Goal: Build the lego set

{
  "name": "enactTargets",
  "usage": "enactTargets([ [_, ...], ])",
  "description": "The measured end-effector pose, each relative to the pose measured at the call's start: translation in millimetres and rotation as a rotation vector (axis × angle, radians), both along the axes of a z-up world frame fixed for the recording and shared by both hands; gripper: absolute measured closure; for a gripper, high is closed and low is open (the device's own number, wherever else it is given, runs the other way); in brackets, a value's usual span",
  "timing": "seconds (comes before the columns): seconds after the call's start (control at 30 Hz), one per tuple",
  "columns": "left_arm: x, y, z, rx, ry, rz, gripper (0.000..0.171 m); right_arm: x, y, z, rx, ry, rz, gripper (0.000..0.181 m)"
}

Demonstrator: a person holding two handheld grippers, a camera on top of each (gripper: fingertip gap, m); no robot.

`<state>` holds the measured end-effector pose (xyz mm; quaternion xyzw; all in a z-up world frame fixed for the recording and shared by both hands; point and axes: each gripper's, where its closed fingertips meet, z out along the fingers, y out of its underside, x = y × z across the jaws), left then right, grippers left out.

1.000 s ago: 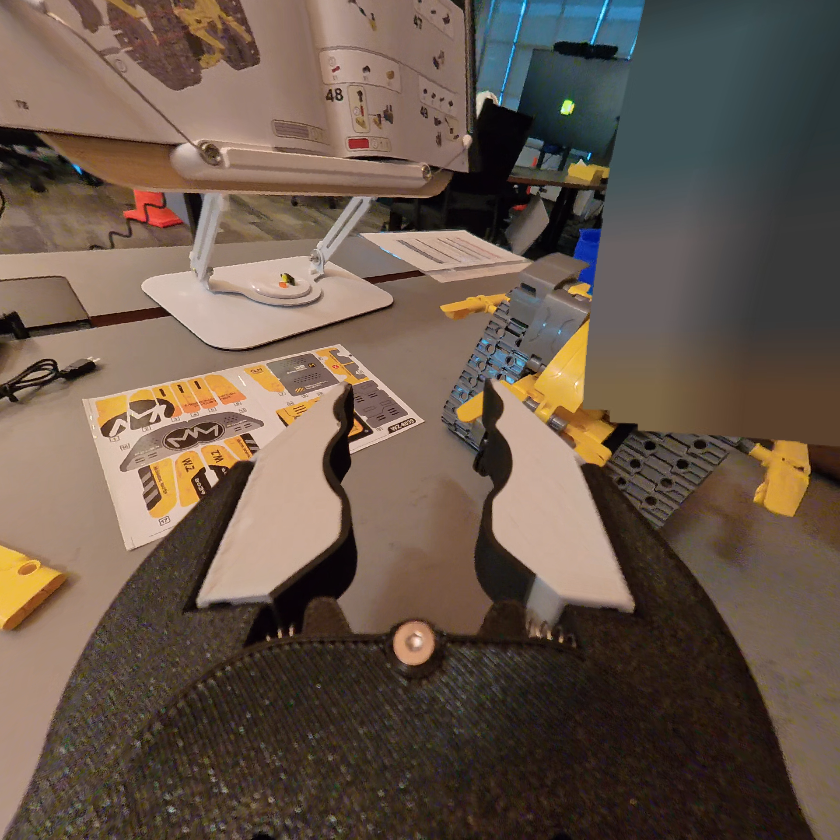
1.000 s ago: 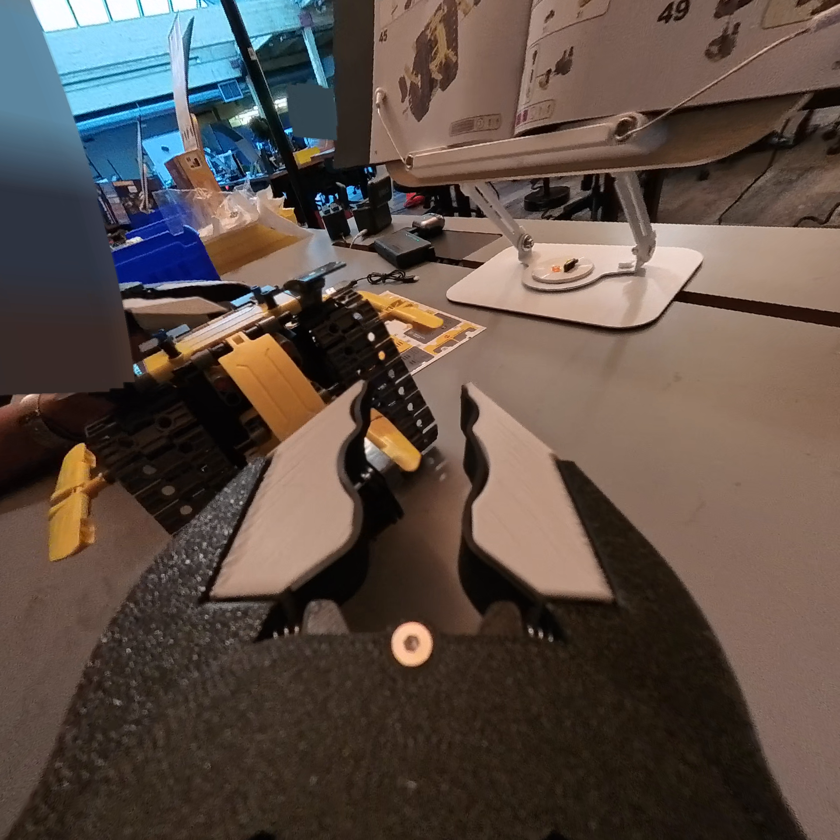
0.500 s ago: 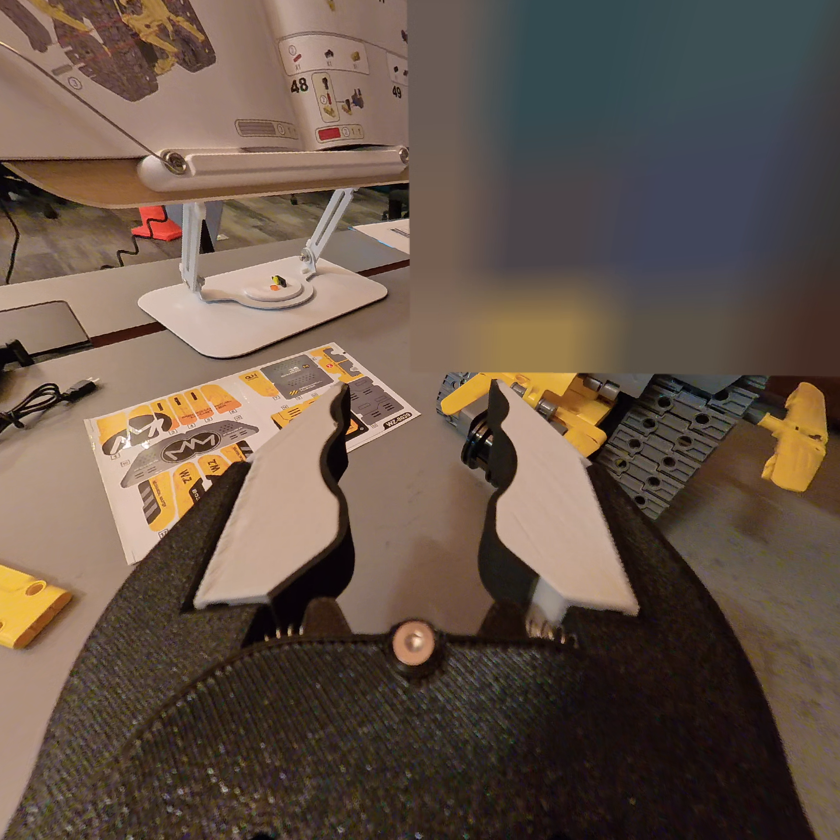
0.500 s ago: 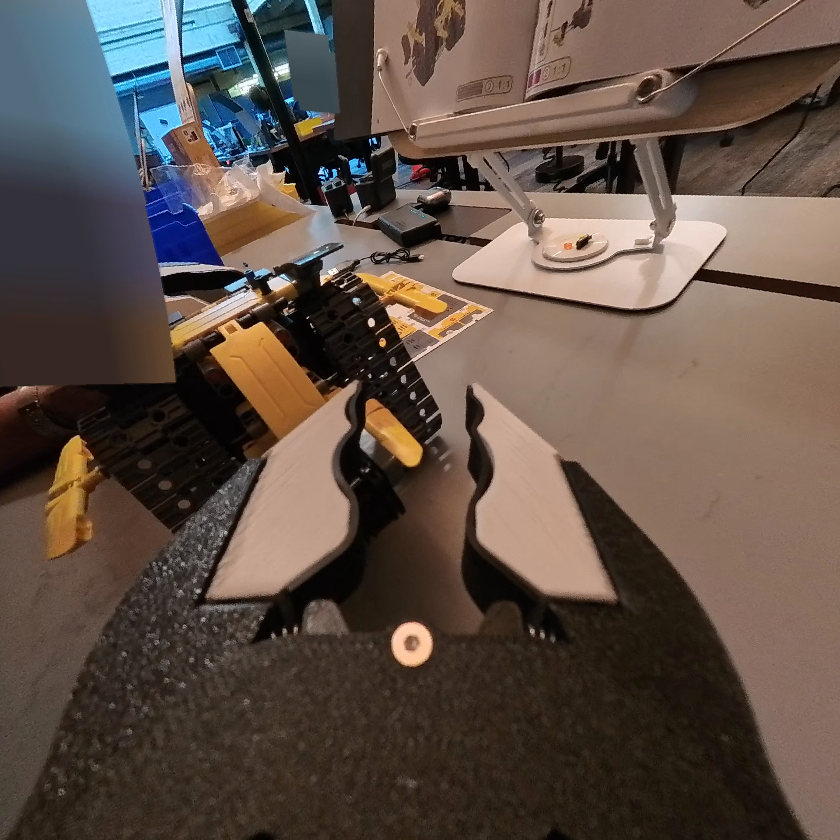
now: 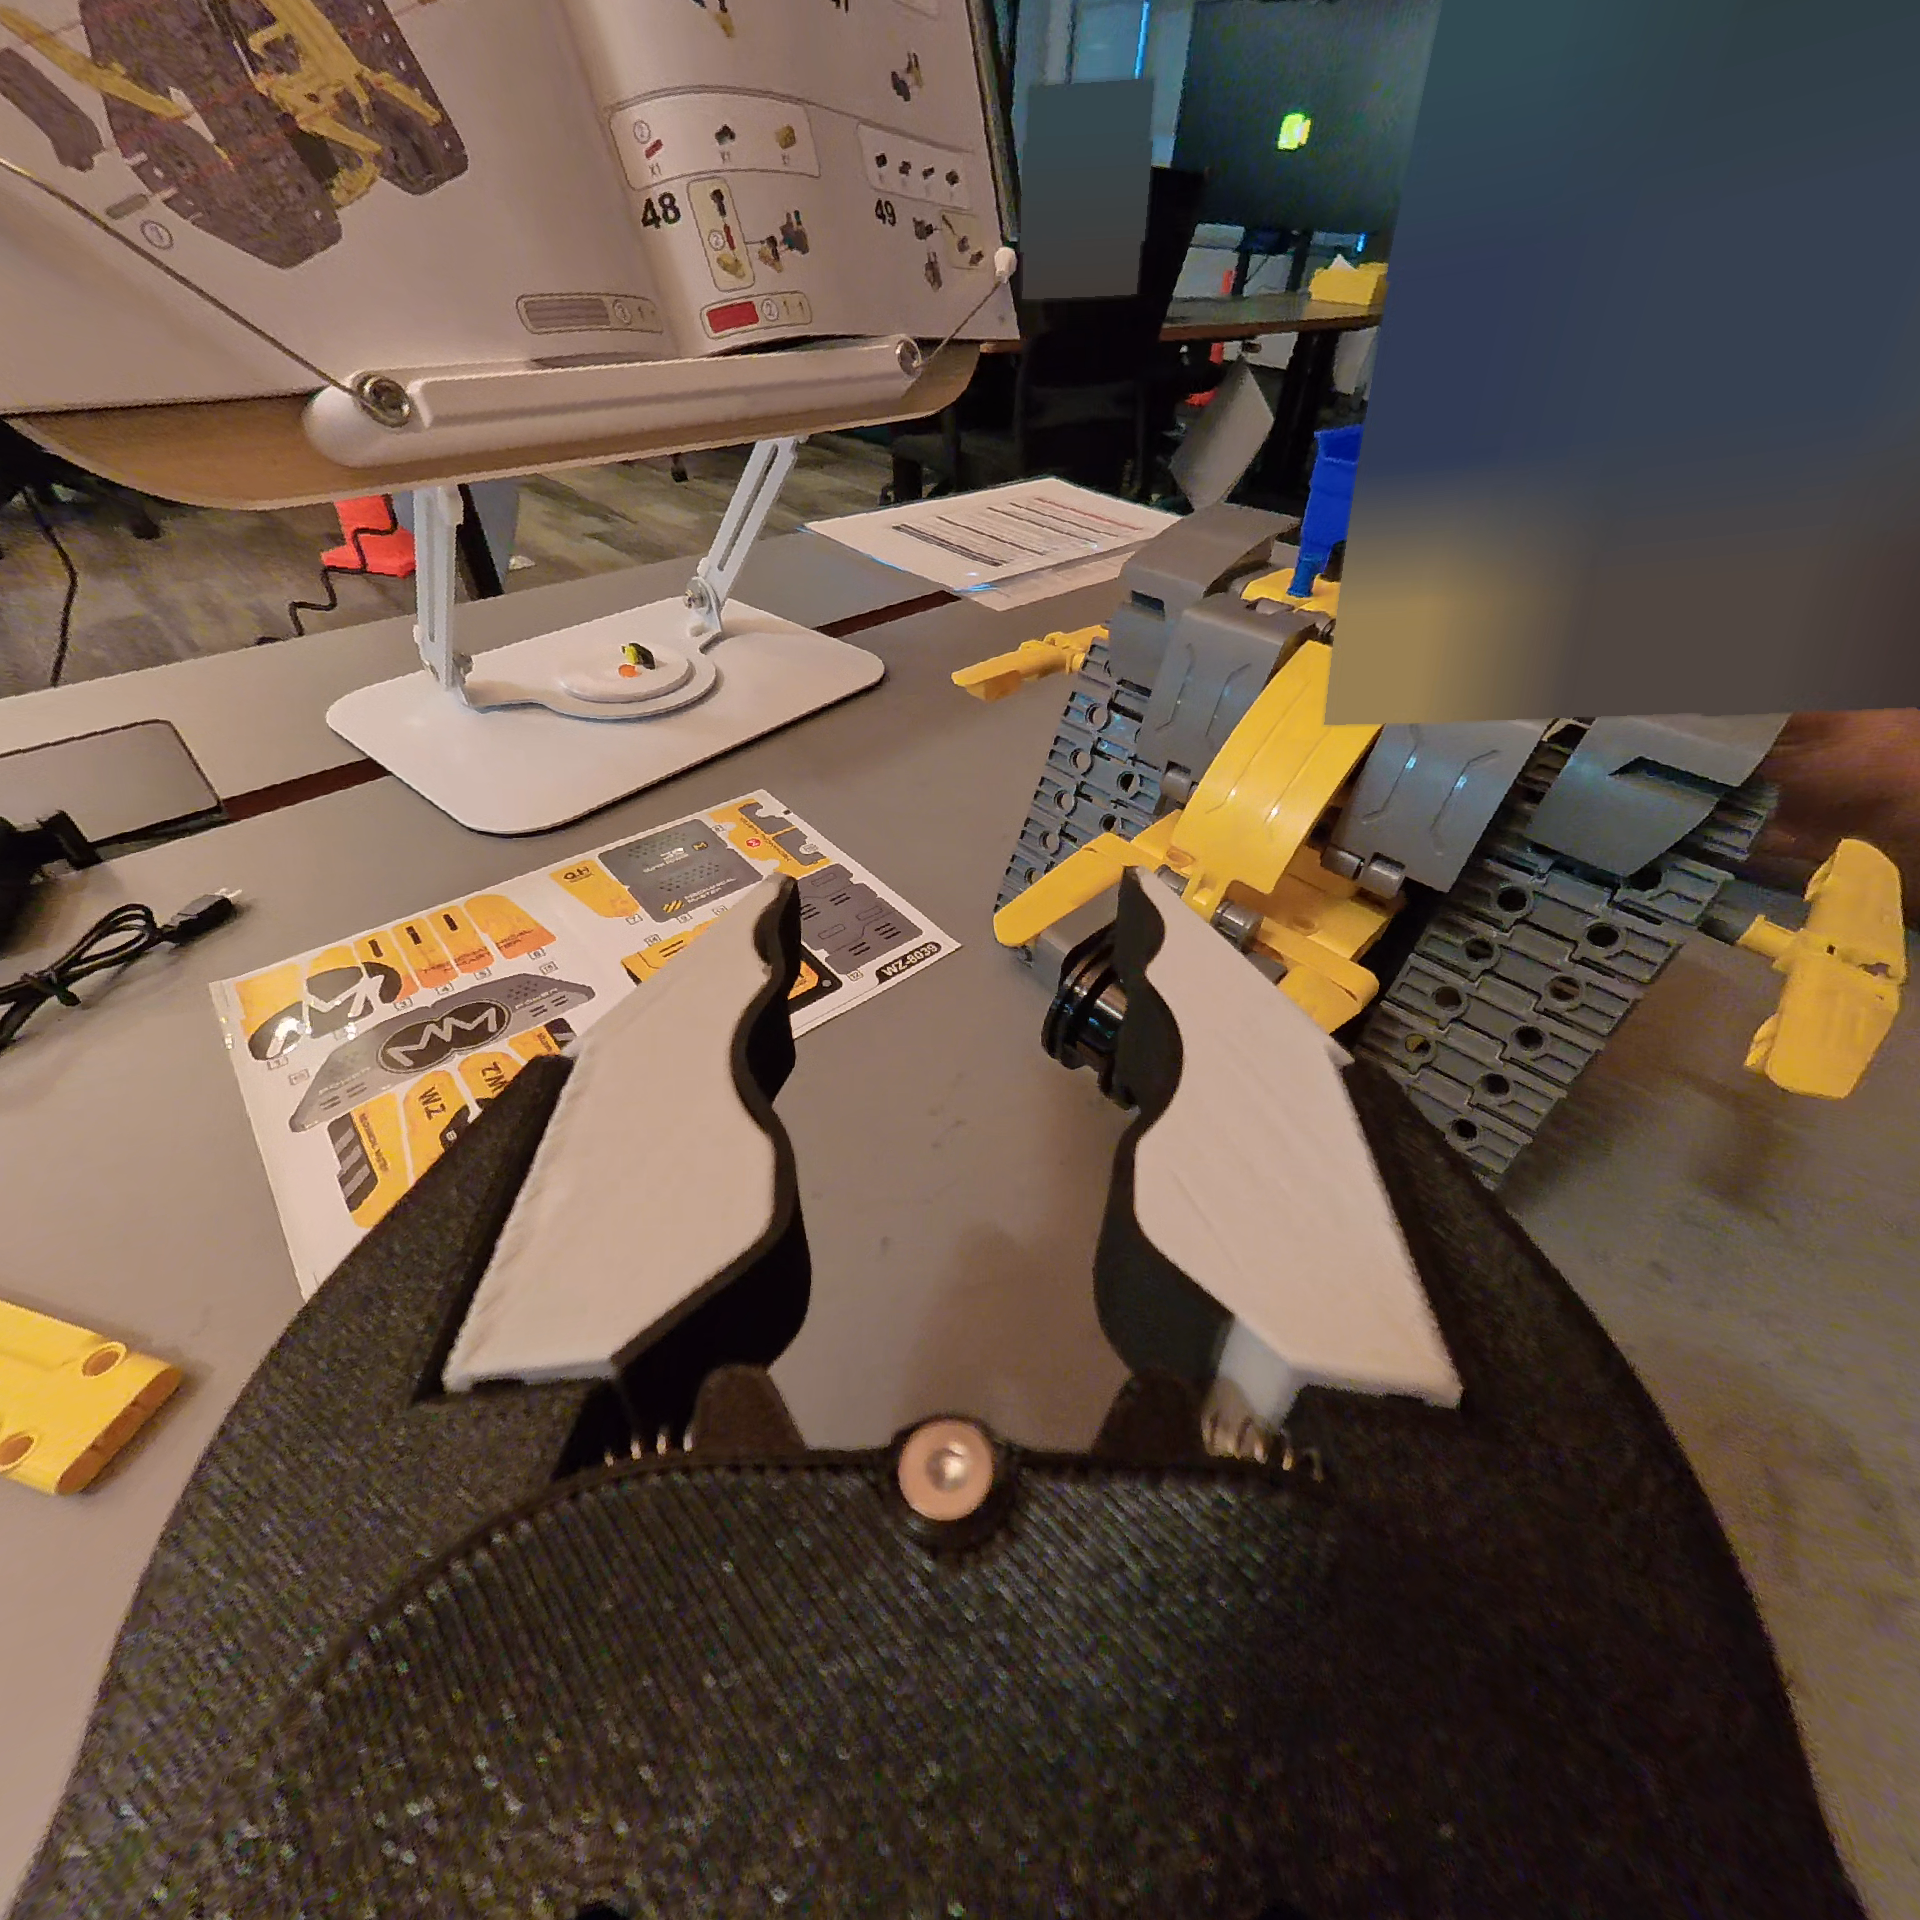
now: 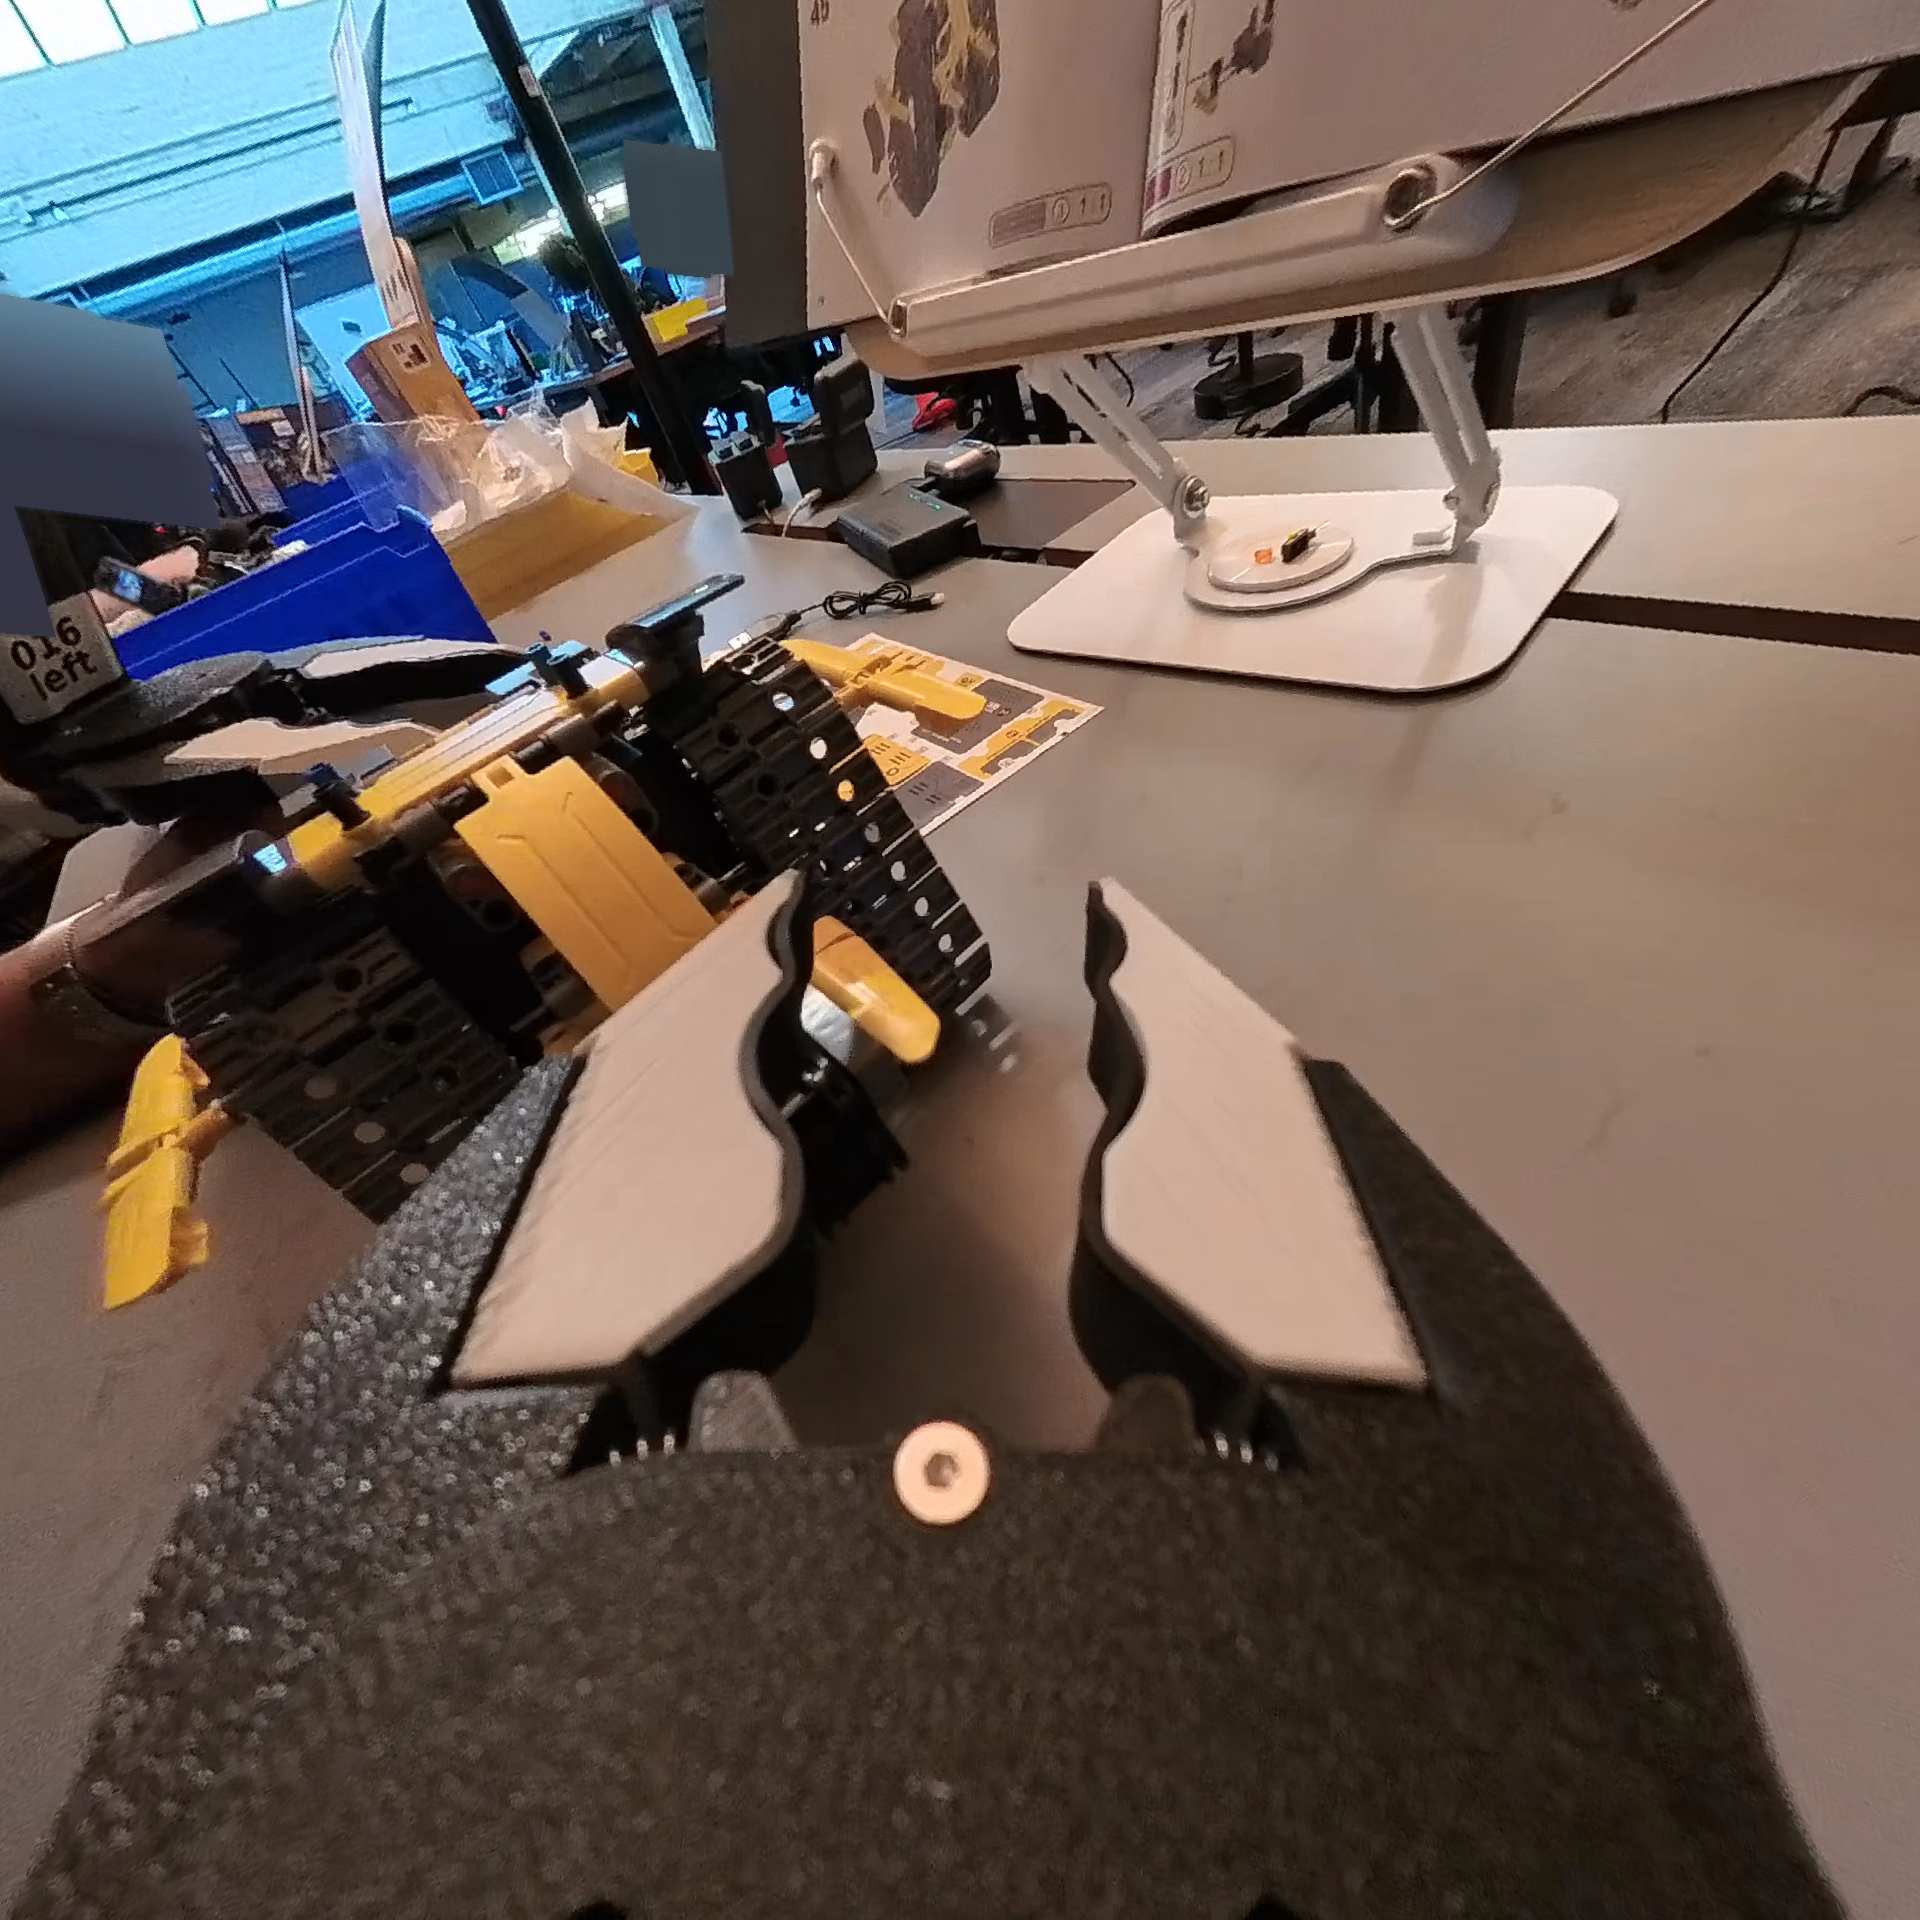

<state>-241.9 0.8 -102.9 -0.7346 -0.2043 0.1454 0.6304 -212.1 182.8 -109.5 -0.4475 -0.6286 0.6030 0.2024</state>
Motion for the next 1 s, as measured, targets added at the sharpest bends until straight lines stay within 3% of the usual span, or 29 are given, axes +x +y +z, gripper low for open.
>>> enactTargets([
  [1.0,-4.2,-1.2,-1.8,0.014,-0.052,-0.004,0.110,-0.3,-4.2,-6.1,0.018,-0.036,0.019,0.130],
])
